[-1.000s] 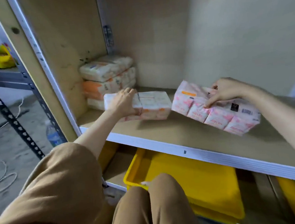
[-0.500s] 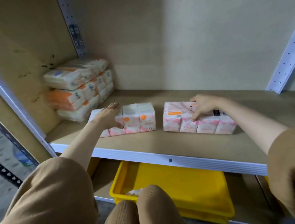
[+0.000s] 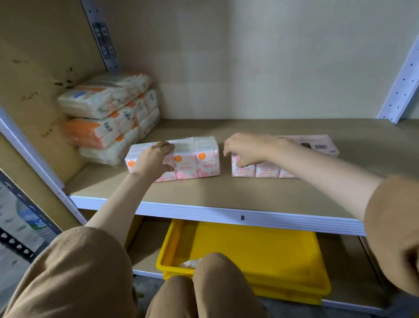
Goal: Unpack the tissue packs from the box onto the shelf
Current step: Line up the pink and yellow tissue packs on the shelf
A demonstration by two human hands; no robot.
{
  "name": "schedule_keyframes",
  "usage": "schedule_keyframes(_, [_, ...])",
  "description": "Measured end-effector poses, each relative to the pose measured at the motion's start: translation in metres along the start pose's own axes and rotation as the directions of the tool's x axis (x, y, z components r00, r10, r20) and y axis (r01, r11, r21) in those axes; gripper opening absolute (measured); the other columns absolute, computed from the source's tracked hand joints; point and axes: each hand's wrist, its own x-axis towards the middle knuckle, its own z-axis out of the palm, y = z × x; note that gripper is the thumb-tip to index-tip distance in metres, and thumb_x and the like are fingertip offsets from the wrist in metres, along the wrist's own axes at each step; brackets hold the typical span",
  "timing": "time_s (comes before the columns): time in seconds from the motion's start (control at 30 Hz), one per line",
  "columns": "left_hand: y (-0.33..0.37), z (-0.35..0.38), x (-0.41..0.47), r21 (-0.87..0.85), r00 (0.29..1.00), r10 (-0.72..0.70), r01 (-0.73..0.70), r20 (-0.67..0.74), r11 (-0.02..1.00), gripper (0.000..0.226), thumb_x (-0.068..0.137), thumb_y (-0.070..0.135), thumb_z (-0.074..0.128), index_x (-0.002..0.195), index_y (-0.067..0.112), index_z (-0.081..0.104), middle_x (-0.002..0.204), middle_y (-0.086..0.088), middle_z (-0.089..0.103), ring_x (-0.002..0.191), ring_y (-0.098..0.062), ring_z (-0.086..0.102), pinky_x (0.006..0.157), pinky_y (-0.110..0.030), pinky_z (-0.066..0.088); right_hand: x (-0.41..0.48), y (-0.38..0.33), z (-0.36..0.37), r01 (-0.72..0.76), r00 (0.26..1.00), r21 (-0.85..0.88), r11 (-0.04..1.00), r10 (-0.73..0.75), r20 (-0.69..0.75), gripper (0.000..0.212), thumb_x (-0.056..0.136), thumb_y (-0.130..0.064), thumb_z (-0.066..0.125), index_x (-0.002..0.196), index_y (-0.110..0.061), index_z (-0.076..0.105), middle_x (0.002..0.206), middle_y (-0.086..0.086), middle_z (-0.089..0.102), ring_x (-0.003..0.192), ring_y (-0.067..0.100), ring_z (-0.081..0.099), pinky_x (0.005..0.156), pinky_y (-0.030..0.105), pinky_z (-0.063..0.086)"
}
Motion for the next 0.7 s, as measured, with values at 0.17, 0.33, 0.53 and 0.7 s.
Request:
schedule_keyframes(0.17, [0.002,-0.001,0.004,0.009,1.000,-0.011,0.011,0.004,1.000,0.072,0.081,0.012,0.069,0.144,0.008,0.033,0.152,-0.008,0.034,0.138,-0.026,0.035,0.114,-0.031,0.025,0.009,-0.017,0.011,0.080,0.984,-0.321,0.944,-0.023,0.178,0.013,0.083,0.000,0.050,0.088,0.000,0.063,0.092,0.010,0.060,0.107,0.032,0.058,0.063,0.033,0.046])
schedule_keyframes(0.33, [0.002,-0.001,0.007,-0.018,1.000,-0.011,0.011,-0.002,1.000,0.072,0.080,0.009,0.070,0.143,0.006,0.036,0.151,-0.010,0.036,0.136,-0.028,0.038,0.114,-0.033,0.026,0.012,-0.013,0.023,0.066,0.994,-0.432,0.899,-0.024,0.103,0.029,0.087,0.002,0.049,0.113,-0.003,0.060,0.124,0.012,0.058,0.119,0.028,0.051,0.098,0.033,0.042])
schedule_keyframes(0.53, [0.001,-0.001,0.009,-0.020,1.000,0.003,-0.003,-0.011,1.000,0.072,0.079,0.009,0.071,0.142,0.006,0.037,0.150,-0.011,0.037,0.135,-0.029,0.039,0.113,-0.033,0.027,0.000,0.008,-0.007,-0.208,0.977,0.013,0.978,0.208,-0.040,0.017,0.087,-0.005,0.048,0.082,-0.003,0.065,0.084,0.011,0.061,0.088,0.025,0.056,0.068,0.030,0.043])
schedule_keyframes(0.7, [0.001,0.001,0.010,-0.051,1.000,-0.003,0.002,-0.020,0.999,0.071,0.079,0.007,0.071,0.142,0.005,0.038,0.150,-0.012,0.037,0.135,-0.031,0.039,0.114,-0.035,0.028,-0.019,0.048,-0.036,-0.017,0.643,0.362,0.932,0.288,-0.710,0.025,0.069,-0.007,0.059,0.086,-0.005,0.077,0.094,0.015,0.076,0.091,0.027,0.068,0.081,0.026,0.048])
